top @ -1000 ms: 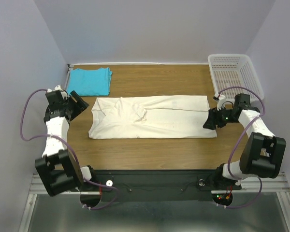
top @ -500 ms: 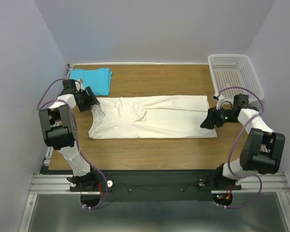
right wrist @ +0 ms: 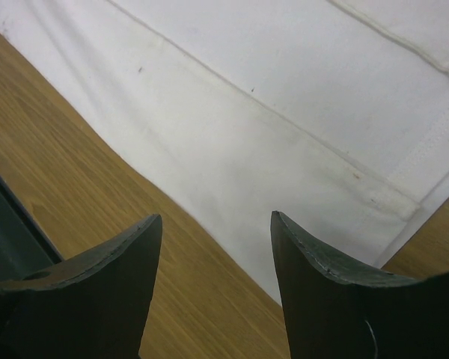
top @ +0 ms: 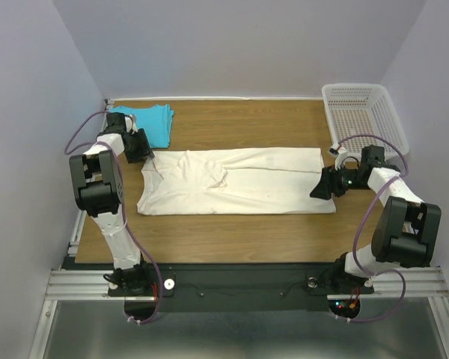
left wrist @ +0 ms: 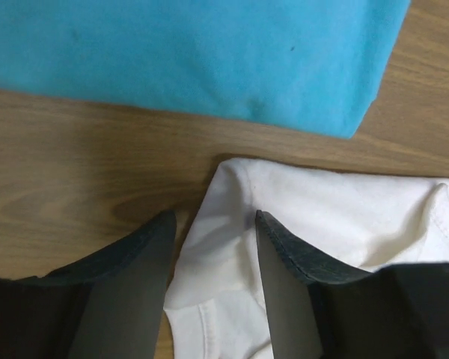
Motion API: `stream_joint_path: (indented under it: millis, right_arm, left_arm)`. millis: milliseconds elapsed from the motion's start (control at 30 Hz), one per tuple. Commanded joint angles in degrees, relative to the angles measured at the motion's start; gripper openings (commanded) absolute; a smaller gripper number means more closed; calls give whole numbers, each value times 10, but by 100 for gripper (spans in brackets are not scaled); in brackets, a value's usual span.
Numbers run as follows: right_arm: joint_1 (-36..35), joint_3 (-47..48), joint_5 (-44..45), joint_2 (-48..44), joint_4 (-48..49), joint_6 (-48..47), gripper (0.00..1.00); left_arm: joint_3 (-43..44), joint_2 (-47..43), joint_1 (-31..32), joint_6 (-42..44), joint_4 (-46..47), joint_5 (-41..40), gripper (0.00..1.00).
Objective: Fold and stack the t-shirts
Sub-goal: Fold the tshirt
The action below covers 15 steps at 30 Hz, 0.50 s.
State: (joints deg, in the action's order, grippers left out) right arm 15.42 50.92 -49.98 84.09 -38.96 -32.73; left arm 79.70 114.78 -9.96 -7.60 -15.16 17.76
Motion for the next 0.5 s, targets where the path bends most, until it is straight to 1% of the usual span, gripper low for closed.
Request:
stream_joint_path:
  millis: [0, 100, 167, 200, 233, 267, 333, 467]
  right_arm:
    - [5, 12, -7, -1, 17, 1, 66]
    - [5, 13, -4, 0, 18, 3, 66]
    - [5, 12, -3, 0, 19, 3, 66]
    - [5, 12, -3, 0, 20, 3, 66]
    - [5, 12, -2, 0, 20, 3, 66]
    - [6, 12, -2, -1, 20, 4, 66]
    - [5, 12, -2, -2, 20, 4, 66]
    - [5, 12, 0, 0, 20, 4, 66]
  left_arm:
    - [39, 13, 17, 16, -34, 11, 54]
    - [42, 16, 24, 17, -34, 18, 49]
    - [43, 15, 26, 17, -34, 18, 38]
    - [44, 15, 26, 18, -34, 19, 23]
    - [43, 14, 26, 17, -33, 18, 14]
    - [43, 14, 26, 18, -34, 16, 8]
    - [41, 12, 28, 22, -35, 11, 0]
    - [41, 2, 32, 33, -35, 11, 0]
